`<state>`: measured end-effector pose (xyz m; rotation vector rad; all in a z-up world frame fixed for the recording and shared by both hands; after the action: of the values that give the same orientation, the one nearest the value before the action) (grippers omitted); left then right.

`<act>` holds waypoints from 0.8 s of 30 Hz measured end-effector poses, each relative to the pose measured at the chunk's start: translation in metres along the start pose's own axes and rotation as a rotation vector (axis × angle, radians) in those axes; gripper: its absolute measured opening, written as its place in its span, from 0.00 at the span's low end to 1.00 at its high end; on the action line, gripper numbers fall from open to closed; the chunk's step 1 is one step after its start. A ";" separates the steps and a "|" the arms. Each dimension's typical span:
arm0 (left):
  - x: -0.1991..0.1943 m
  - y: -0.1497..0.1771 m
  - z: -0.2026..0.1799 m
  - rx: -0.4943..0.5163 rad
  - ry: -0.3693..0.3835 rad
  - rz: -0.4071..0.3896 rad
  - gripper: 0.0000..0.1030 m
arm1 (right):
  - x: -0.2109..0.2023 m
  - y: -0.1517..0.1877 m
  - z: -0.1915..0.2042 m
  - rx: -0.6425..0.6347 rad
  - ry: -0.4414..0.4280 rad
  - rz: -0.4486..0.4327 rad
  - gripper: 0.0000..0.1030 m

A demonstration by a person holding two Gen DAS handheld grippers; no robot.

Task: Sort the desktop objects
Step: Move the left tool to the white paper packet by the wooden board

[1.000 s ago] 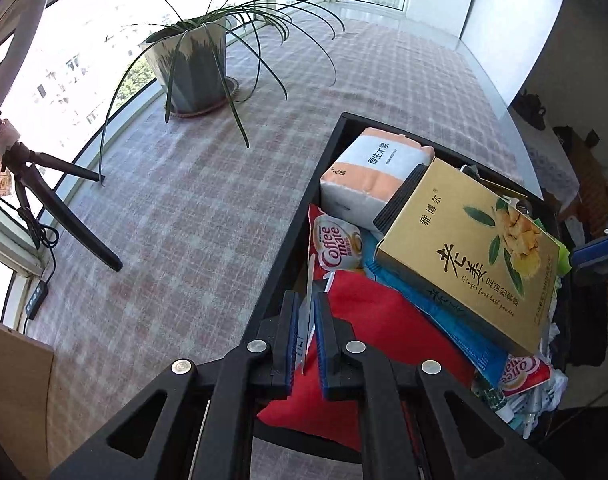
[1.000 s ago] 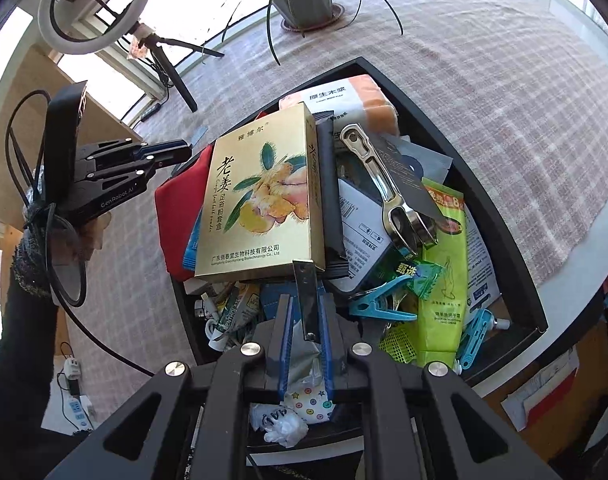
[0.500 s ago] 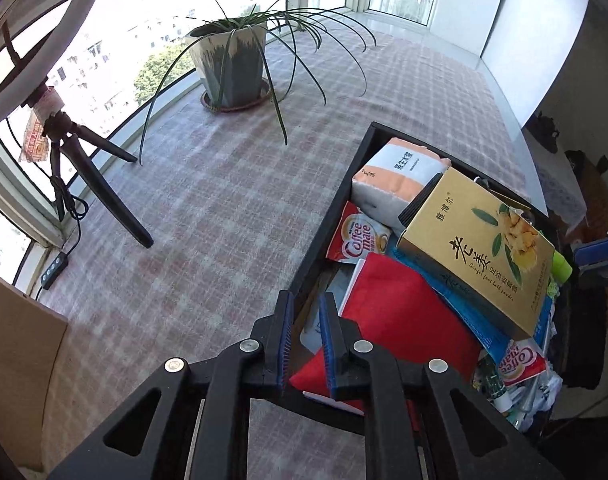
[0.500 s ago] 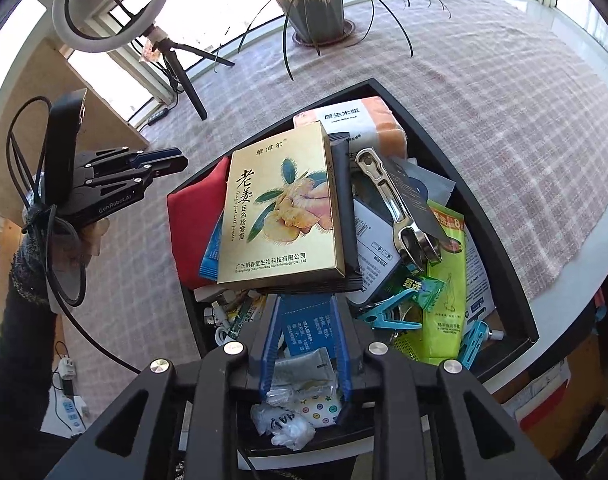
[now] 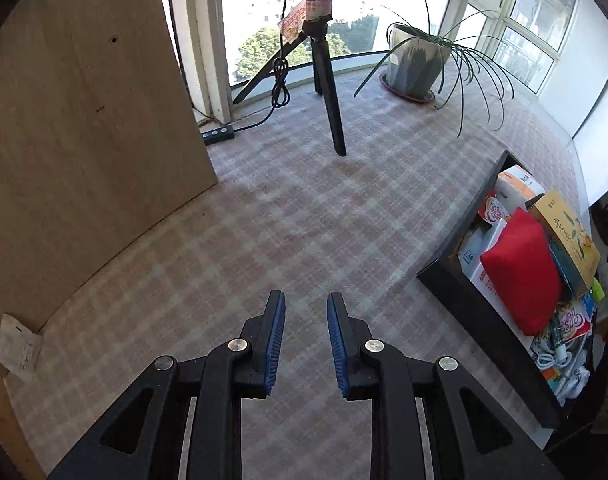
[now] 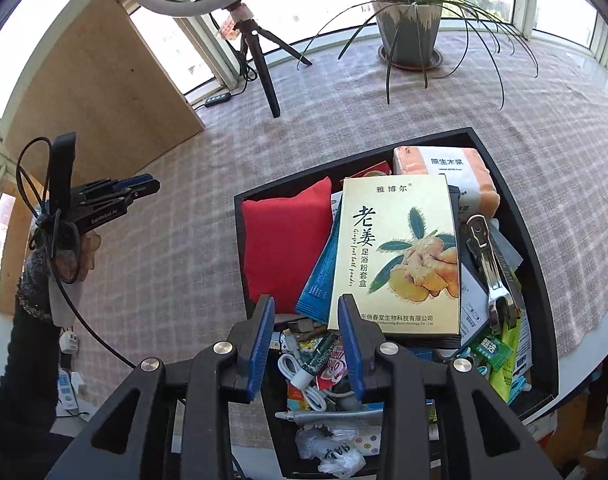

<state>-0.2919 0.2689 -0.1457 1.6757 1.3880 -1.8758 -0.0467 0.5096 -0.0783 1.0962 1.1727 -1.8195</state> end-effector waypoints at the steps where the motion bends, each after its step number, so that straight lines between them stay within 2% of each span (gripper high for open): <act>1: -0.004 0.006 0.020 -0.033 -0.023 -0.007 0.24 | 0.003 -0.004 0.008 -0.016 -0.007 0.002 0.32; 8: -0.027 0.056 0.162 -0.271 -0.154 -0.019 0.28 | 0.032 -0.027 0.072 -0.165 -0.029 0.011 0.39; 13: -0.046 0.082 0.255 -0.400 -0.221 -0.047 0.37 | 0.056 -0.041 0.111 -0.217 -0.075 0.031 0.41; 15: -0.053 0.089 0.289 -0.453 -0.239 -0.064 0.46 | 0.065 -0.047 0.126 -0.227 -0.087 0.038 0.41; 19: -0.063 0.096 0.340 -0.519 -0.243 -0.121 0.48 | 0.078 -0.068 0.156 -0.220 -0.119 0.004 0.43; 22: -0.061 0.099 0.369 -0.534 -0.258 -0.123 0.49 | 0.091 -0.084 0.181 -0.217 -0.144 -0.014 0.43; 24: -0.057 0.099 0.386 -0.543 -0.261 -0.119 0.50 | 0.100 -0.094 0.197 -0.235 -0.130 -0.020 0.44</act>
<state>-0.4420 -0.1019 -0.1905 1.0689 1.7095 -1.5110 -0.2233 0.3471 -0.0917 0.8228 1.2857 -1.6903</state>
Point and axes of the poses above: each gripper's, at about its wrist camera, not at the fingertips, and x roughly the way its jaws point, z to its left, y to its underside, the point moved 9 cm from there along x, roughly the way its jaws point, and after that the axes turned 7 degrees about -x, right-handed, at the moved point
